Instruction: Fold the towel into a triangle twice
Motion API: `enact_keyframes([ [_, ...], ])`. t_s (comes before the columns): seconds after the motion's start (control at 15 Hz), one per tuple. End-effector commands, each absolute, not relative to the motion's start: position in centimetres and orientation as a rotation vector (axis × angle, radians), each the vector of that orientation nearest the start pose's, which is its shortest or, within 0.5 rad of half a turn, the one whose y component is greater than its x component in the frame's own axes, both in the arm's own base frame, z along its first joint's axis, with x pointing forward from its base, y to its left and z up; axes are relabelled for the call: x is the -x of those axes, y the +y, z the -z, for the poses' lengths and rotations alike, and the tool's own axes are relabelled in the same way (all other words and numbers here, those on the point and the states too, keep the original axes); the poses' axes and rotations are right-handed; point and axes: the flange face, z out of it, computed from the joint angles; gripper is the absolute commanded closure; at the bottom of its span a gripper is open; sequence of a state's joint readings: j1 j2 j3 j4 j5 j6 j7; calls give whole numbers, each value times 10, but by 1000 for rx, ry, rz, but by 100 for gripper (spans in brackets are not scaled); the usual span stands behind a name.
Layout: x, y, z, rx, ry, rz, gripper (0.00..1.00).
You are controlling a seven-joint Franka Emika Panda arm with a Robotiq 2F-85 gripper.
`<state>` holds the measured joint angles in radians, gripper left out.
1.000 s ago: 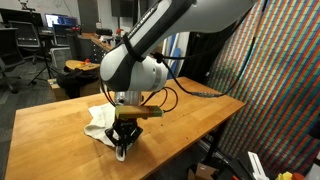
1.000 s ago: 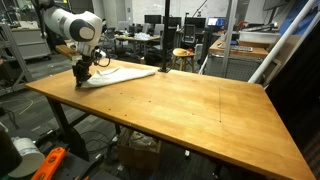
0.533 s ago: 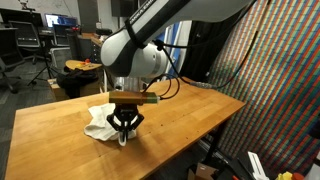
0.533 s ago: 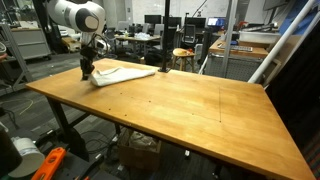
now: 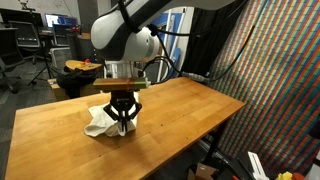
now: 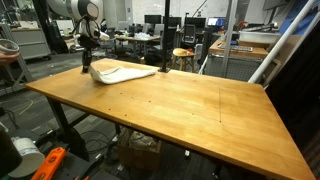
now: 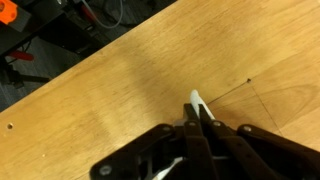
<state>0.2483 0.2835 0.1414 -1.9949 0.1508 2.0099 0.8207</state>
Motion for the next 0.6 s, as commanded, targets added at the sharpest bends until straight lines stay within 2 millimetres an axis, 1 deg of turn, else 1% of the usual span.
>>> enact_keyframes([
  [0.0,-546,237,-315,3037,827,-477,99],
  [0.13,-562,242,-321,3057,826,-435,99],
  [0.27,-579,244,-328,3068,848,-398,99],
  [0.53,-613,236,-343,3070,914,-347,99],
])
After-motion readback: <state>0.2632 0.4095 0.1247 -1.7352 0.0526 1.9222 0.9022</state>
